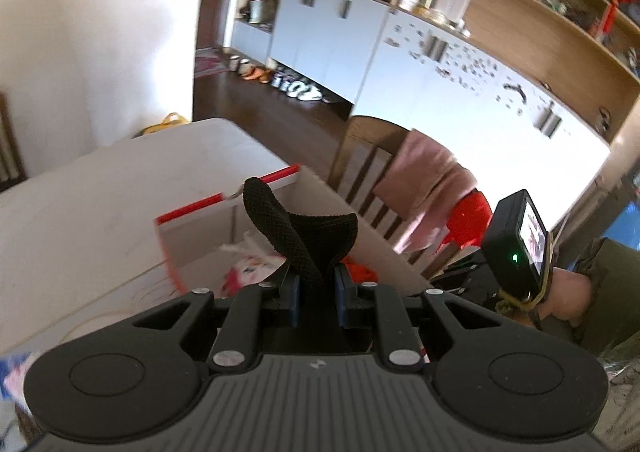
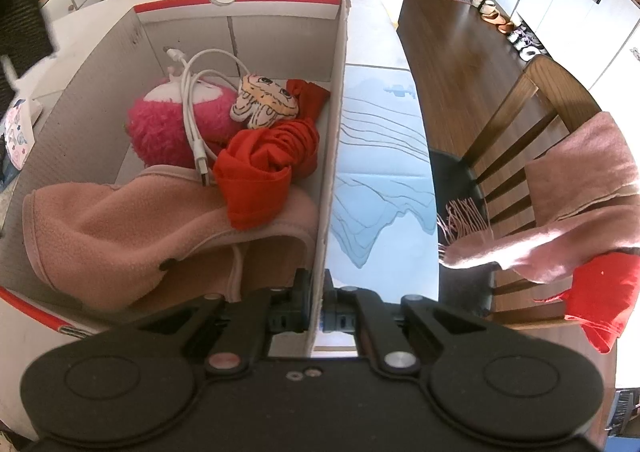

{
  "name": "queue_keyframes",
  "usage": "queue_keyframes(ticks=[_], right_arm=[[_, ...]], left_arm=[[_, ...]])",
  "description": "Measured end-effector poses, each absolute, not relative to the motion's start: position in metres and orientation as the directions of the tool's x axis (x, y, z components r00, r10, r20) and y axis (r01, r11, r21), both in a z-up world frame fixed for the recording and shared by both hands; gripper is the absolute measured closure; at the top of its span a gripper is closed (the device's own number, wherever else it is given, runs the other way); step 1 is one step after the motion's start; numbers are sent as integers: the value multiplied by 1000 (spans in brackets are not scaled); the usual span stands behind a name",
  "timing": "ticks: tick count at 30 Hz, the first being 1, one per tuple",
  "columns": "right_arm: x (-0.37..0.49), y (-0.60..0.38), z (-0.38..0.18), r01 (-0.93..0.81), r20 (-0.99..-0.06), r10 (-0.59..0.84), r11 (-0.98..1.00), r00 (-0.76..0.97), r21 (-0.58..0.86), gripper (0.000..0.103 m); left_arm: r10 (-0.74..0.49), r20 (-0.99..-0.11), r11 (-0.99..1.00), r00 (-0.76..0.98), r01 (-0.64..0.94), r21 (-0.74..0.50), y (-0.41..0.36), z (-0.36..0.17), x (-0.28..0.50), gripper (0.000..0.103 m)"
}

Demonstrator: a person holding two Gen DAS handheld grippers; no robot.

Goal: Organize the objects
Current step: 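Carry the black cloth with the left gripper into the box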

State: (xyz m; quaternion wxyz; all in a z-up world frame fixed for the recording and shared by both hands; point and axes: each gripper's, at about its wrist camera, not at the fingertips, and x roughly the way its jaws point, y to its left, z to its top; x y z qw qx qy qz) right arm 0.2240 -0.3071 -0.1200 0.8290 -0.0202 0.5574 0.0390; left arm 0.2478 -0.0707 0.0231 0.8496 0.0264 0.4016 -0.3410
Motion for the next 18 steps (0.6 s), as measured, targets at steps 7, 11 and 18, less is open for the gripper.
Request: queue_keyframes(ticks=[7, 11, 18], right_arm=[[223, -307, -119, -91, -925, 47, 996, 378, 13, 99], [224, -307, -119, -90, -925, 48, 996, 378, 15, 99], [224, -307, -120, -90, -925, 52, 996, 378, 19, 99]], left_arm=[[-520, -763, 752, 384, 629, -196, -116, -2, 273, 87], [-488, -800, 750, 349, 637, -180, -130, -24, 279, 87], [-462, -828, 741, 318, 652, -163, -148, -54, 287, 87]])
